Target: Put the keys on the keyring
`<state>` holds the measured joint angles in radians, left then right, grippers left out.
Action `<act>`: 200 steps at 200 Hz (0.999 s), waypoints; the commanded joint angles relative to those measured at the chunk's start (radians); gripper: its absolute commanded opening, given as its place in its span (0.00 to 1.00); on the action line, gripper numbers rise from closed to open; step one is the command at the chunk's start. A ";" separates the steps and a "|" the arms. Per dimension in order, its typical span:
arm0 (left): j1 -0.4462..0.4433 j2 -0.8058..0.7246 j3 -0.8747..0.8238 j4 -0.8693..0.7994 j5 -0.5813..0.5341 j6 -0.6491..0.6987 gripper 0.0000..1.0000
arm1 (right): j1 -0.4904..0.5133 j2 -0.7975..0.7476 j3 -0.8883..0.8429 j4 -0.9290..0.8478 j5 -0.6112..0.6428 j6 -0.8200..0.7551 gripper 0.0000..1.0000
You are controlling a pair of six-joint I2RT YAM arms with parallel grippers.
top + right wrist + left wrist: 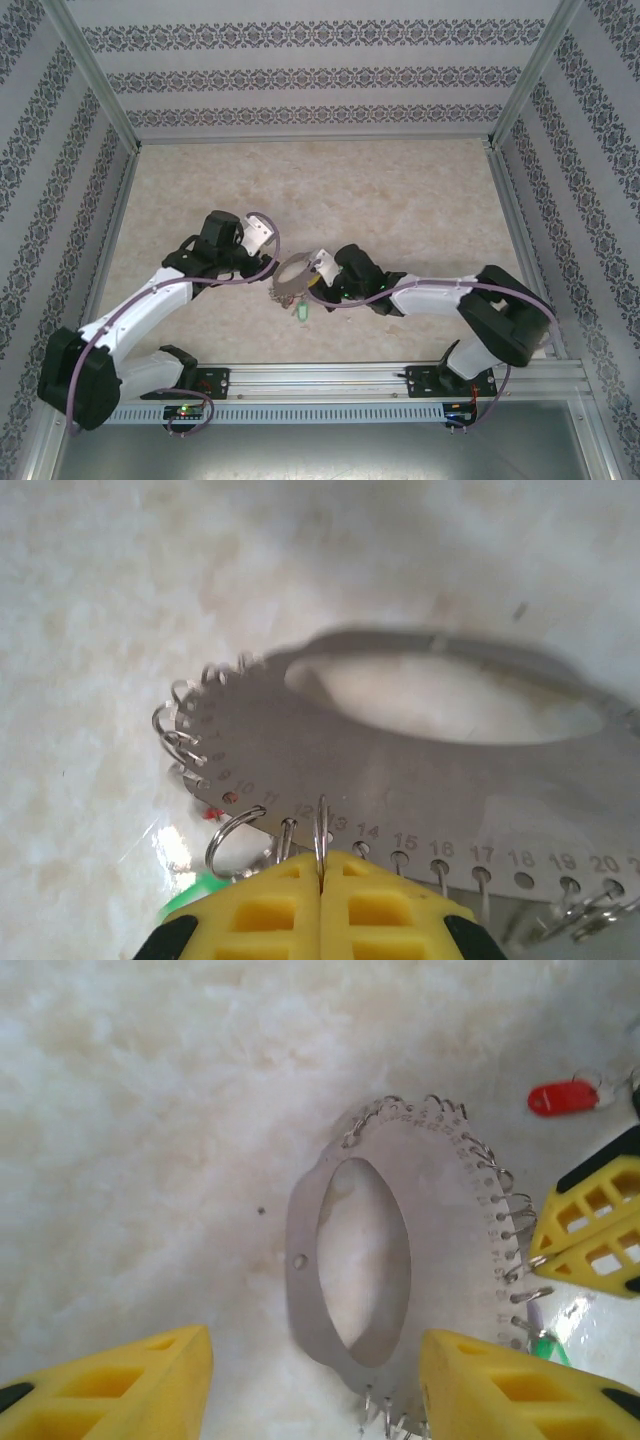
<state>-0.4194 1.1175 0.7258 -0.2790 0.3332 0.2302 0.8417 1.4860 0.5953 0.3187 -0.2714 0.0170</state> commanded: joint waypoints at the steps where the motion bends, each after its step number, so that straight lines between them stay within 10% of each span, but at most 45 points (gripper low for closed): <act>1: -0.008 -0.063 -0.027 0.099 -0.040 -0.019 0.58 | 0.032 -0.082 -0.021 0.003 0.072 -0.192 0.00; 33: -0.008 -0.106 -0.025 0.104 -0.056 -0.014 0.58 | 0.078 -0.134 -0.034 -0.007 0.256 -0.321 0.00; 93: -0.009 -0.125 -0.024 0.129 -0.039 0.013 0.58 | 0.046 -0.137 0.037 -0.148 0.068 -0.401 0.00; 149: -0.008 -0.147 -0.037 0.145 -0.108 -0.033 0.57 | 0.278 0.062 0.032 -0.002 0.672 -0.464 0.00; 182: -0.008 -0.164 -0.042 0.143 -0.156 -0.030 0.58 | 0.273 0.009 0.023 0.032 0.667 -0.432 0.00; 200: -0.008 -0.167 -0.041 0.143 -0.133 -0.020 0.58 | 0.191 -0.059 -0.006 0.023 0.427 -0.349 0.00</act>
<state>-0.4194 0.9684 0.6937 -0.1730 0.2096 0.2157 1.1072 1.5192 0.6182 0.2859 0.2955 -0.4145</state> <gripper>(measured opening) 0.575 0.059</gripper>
